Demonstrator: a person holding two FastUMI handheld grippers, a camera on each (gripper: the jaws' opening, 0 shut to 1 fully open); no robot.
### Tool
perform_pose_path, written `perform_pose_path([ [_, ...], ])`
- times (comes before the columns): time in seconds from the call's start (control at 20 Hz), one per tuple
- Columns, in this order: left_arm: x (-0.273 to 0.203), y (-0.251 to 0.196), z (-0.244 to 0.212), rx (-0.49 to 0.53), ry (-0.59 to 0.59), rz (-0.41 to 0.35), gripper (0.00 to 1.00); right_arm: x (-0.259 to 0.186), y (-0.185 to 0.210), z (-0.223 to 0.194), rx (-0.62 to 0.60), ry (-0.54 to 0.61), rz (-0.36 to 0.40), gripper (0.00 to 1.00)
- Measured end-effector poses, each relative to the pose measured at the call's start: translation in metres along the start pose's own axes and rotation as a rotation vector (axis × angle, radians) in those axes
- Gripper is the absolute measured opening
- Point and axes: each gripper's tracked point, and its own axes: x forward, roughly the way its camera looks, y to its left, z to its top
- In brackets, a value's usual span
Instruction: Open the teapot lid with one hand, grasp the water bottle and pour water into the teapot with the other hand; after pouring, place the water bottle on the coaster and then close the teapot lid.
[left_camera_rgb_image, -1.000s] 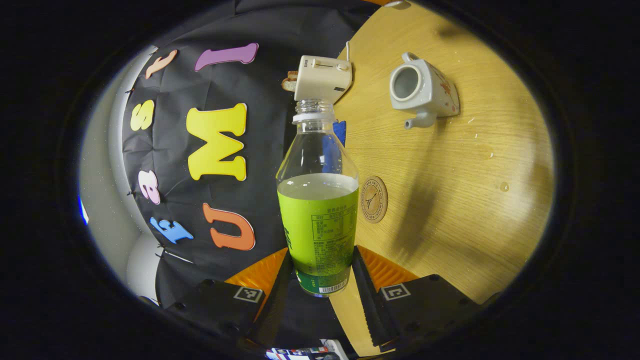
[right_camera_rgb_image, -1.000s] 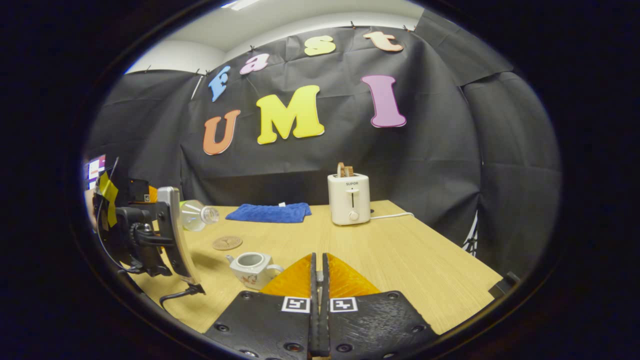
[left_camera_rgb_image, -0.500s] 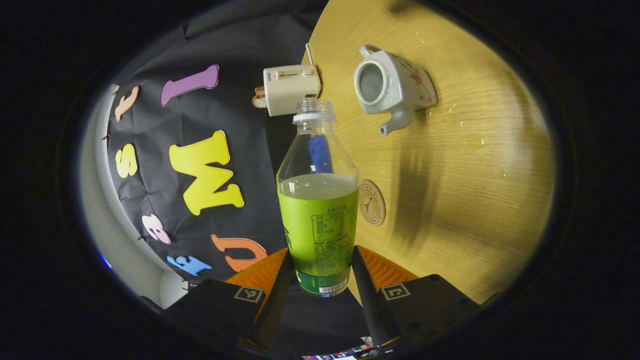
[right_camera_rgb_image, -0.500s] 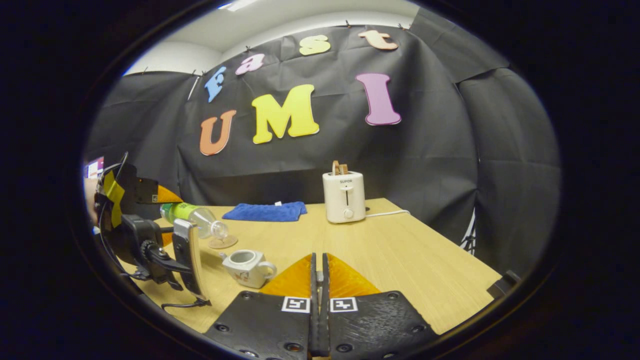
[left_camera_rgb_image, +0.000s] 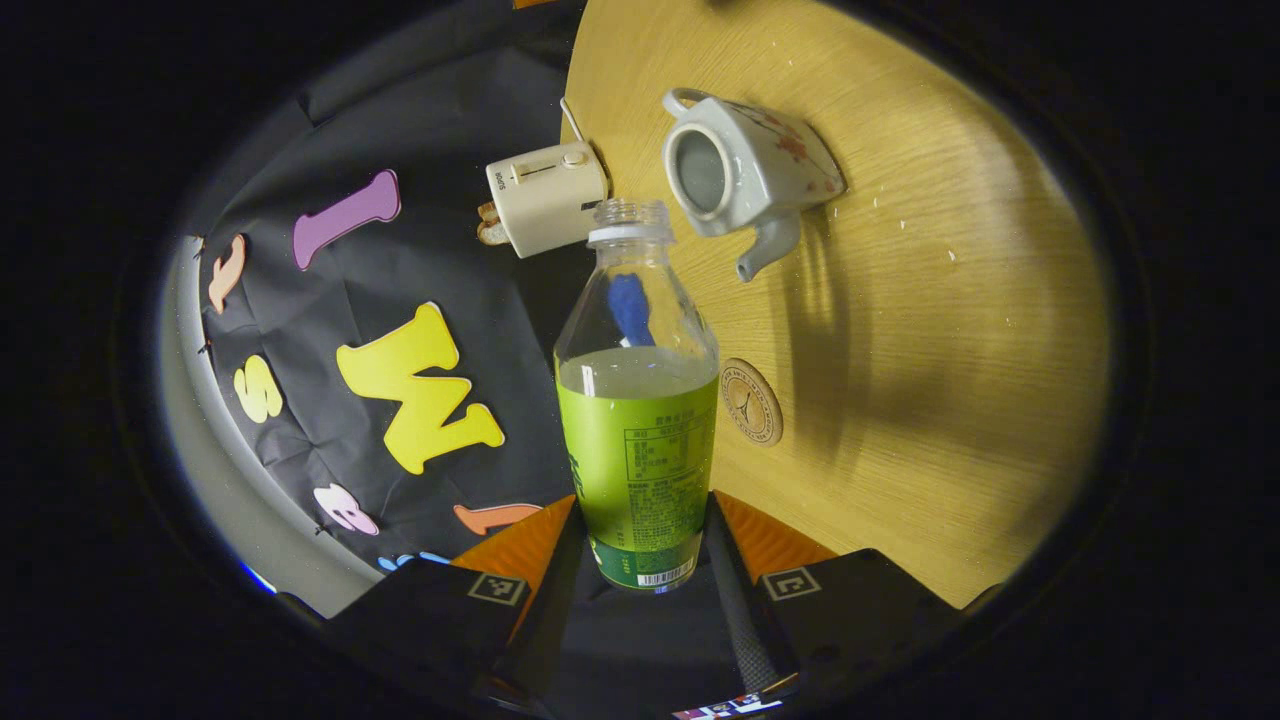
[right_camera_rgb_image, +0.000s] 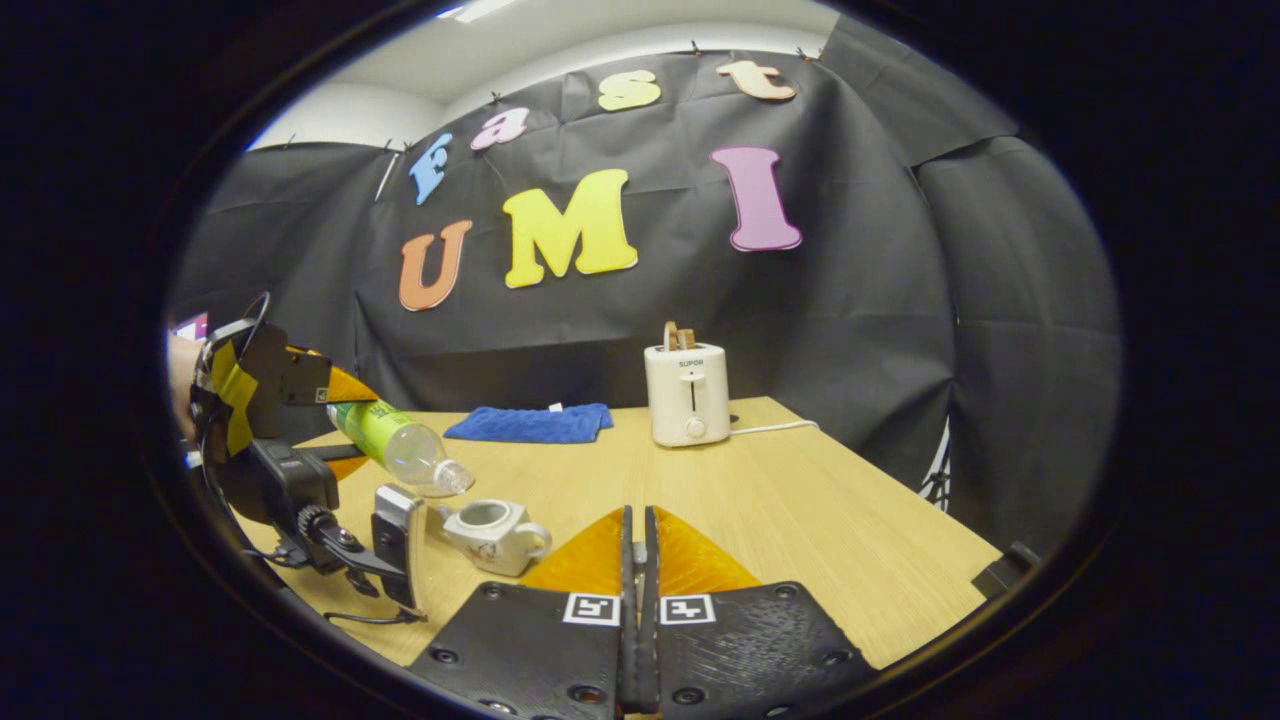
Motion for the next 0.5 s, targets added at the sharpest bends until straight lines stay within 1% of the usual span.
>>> perform_pose_path([
  [0.3,0.0000,0.0080,0.0021,0.073,0.010,0.027,0.70,-0.0001,-0.0018,0.0022,-0.001,-0.004,-0.003,0.00],
  [0.35,0.0005,0.0084,0.0022,0.081,0.013,0.029,0.68,-0.0005,-0.0015,0.0027,0.000,-0.004,-0.002,0.00],
  [0.4,0.0000,0.0090,0.0024,0.091,0.014,0.030,0.70,-0.0010,-0.0021,0.0017,0.000,-0.003,-0.002,0.00],
  [0.5,-0.0007,0.0102,0.0028,0.111,0.019,0.034,0.70,-0.0009,-0.0018,0.0024,-0.001,-0.004,-0.002,0.00],
])
